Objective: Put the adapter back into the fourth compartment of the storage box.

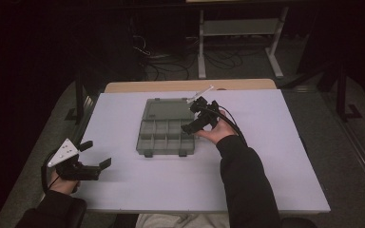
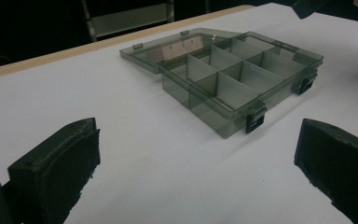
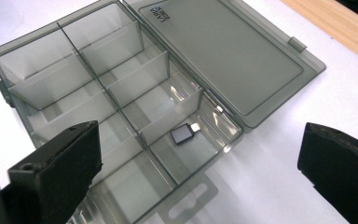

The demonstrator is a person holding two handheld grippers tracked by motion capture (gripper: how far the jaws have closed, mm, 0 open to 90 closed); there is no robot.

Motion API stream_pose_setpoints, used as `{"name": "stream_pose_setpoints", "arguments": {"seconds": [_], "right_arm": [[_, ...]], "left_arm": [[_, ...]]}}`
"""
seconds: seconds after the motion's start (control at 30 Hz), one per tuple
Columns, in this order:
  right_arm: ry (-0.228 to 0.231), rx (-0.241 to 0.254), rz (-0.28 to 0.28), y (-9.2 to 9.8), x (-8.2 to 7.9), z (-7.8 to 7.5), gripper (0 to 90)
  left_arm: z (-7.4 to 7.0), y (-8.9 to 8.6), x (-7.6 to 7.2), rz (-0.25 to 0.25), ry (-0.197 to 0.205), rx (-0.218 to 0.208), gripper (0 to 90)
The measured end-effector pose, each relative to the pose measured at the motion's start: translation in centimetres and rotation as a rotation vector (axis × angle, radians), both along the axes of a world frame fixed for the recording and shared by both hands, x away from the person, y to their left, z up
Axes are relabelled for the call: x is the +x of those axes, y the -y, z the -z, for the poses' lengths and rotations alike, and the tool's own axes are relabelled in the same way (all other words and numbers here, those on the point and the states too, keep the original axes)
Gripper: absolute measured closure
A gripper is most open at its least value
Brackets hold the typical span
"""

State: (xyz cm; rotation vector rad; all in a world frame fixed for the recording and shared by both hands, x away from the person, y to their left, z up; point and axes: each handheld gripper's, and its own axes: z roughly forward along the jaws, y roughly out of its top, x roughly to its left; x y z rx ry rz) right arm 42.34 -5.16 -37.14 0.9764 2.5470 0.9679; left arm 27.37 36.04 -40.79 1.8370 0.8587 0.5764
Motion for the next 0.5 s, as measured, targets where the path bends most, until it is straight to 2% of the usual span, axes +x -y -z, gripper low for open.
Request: {"name": "stream_pose_setpoints", "arguments": {"seconds": [0.27,0.5], "right_arm": [[0.005,0.03,0.024,2.0,-1.0,-0.4,0.0],[0.018,0.064,0.031,3.4,-1.7,-0.1,0.0]], "left_arm": [[0.0,0.1,0.0,-0.001,0.0,0.005,0.0],[0.0,0.0,0.0,-0.001,0.0,0.003,0.0]]}}
